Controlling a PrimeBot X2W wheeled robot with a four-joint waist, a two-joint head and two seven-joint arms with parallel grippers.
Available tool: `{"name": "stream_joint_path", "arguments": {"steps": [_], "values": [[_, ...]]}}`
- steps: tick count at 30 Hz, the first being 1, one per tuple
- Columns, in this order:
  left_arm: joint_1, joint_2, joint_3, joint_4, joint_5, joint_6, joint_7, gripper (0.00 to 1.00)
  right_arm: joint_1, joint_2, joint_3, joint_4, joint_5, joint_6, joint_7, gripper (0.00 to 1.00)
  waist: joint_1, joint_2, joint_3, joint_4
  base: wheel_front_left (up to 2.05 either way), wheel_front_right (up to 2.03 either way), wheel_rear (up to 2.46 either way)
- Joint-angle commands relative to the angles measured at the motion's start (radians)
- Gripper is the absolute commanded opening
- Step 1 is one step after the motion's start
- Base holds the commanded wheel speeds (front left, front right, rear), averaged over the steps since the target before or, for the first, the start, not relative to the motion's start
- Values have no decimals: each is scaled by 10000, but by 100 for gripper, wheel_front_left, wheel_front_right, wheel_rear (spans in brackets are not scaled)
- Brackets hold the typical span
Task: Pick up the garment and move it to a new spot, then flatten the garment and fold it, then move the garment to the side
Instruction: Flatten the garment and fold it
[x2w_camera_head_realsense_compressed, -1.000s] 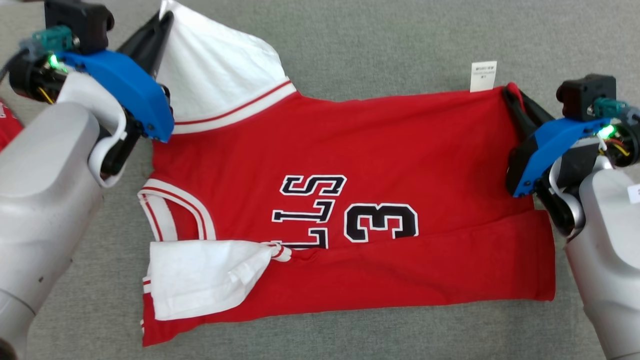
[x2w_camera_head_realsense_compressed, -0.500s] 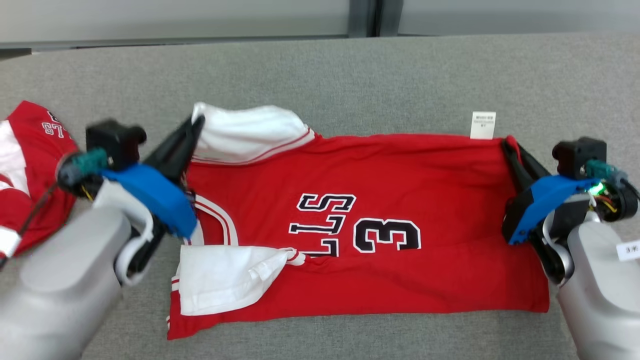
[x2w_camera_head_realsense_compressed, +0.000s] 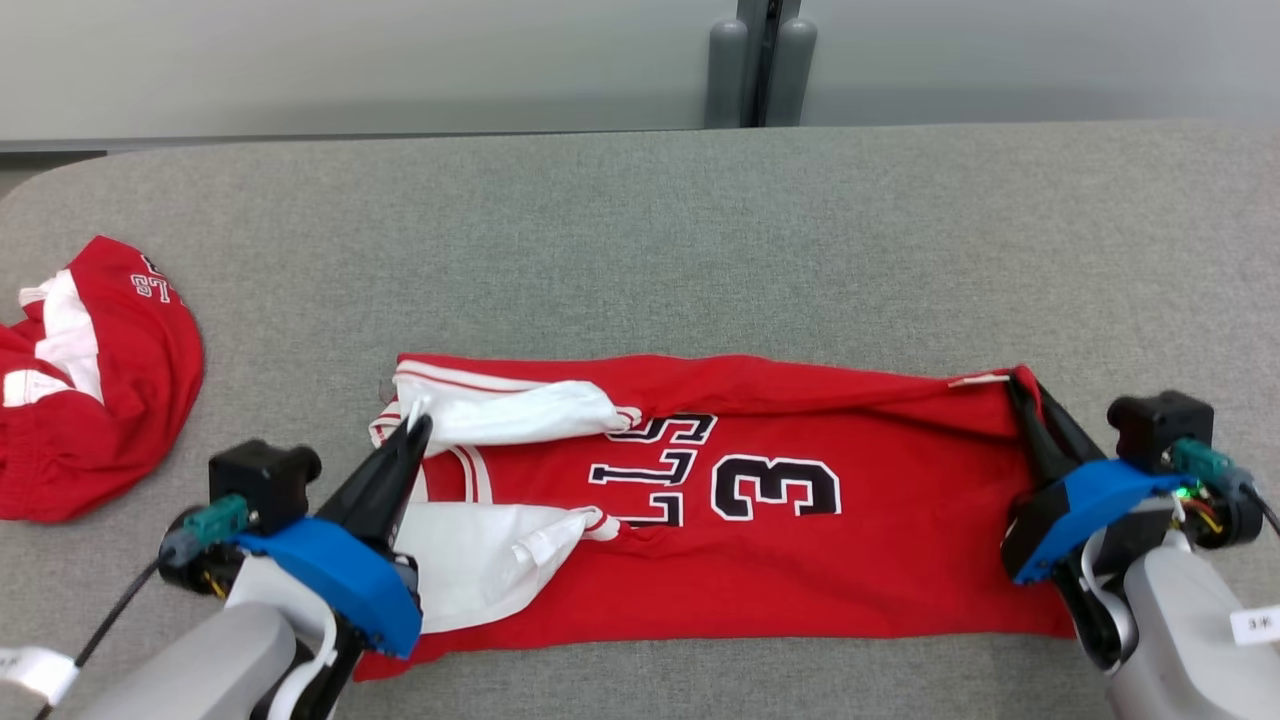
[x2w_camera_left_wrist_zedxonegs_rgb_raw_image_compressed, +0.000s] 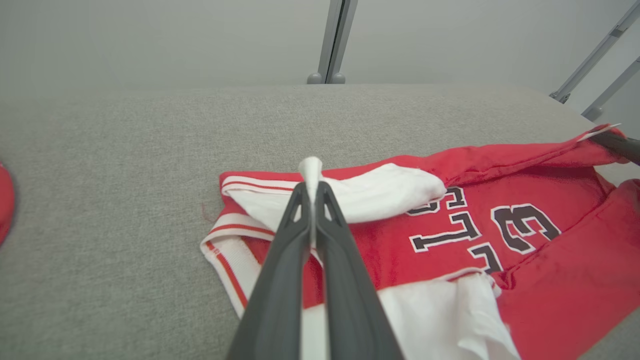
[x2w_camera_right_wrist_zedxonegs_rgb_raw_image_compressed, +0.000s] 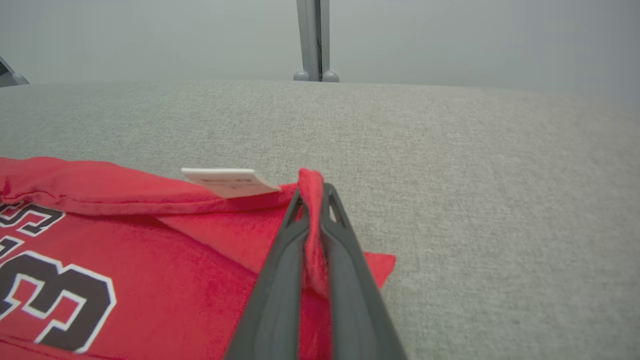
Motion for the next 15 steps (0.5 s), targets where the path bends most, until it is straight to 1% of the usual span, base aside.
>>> {"name": "stream_joint_path", "arguments": {"steps": [1,4,12,13,14,15], "values": [[156,77,51,-52,7,66,-50,0,195,44,-45,-33,1,2,-87,0,1,0,-38,-3,0,0,0],[596,117,190,-298,-41,232,-73,0,526,113,-102,-105,-7,2,-262,0,1,0,-147,12,0,0,0],[1346,31,443,-448,91,418,-77,0,1218,312,-287,-341,119,2,-440,0,1,0,-363,24,0,0,0],[1386,18,529,-424,138,478,-78,0,1277,322,-299,-336,90,2,-396,28,1,0,-387,14,0,0,0],[1396,-18,647,-445,210,514,-79,63,1293,378,-302,-382,159,2,-434,100,1,0,-400,7,0,0,0],[1467,-92,790,-457,249,553,-79,100,1324,376,-326,-422,169,2,-469,100,1,0,-438,0,0,0,0]]}}
